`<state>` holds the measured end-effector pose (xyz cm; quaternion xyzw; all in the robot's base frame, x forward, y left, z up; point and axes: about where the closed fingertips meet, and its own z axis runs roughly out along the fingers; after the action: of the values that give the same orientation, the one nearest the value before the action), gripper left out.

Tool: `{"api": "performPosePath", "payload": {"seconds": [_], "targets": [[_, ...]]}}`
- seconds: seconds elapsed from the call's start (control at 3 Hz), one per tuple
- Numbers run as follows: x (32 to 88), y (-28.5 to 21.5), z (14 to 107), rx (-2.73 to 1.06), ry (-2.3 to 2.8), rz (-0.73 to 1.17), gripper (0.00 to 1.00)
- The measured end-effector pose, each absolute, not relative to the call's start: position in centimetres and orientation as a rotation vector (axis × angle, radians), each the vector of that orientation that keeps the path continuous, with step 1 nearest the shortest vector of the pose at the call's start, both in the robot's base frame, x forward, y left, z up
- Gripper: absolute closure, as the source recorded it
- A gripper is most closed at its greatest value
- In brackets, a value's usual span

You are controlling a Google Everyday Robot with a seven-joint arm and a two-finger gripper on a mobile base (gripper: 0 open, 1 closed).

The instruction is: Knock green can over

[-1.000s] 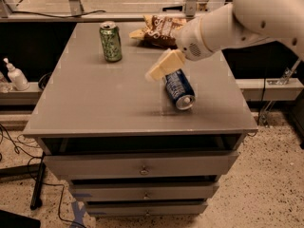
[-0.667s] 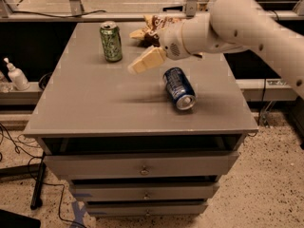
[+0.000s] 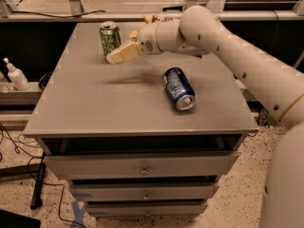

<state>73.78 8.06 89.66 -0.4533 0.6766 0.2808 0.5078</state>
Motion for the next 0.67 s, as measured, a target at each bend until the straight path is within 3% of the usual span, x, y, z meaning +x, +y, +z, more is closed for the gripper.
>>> {"api": "performPosePath", "payload": {"seconds": [0.67], "targets": [[79.2, 12.1, 89.0, -1.110, 1.510, 0.758, 0.00]]}}
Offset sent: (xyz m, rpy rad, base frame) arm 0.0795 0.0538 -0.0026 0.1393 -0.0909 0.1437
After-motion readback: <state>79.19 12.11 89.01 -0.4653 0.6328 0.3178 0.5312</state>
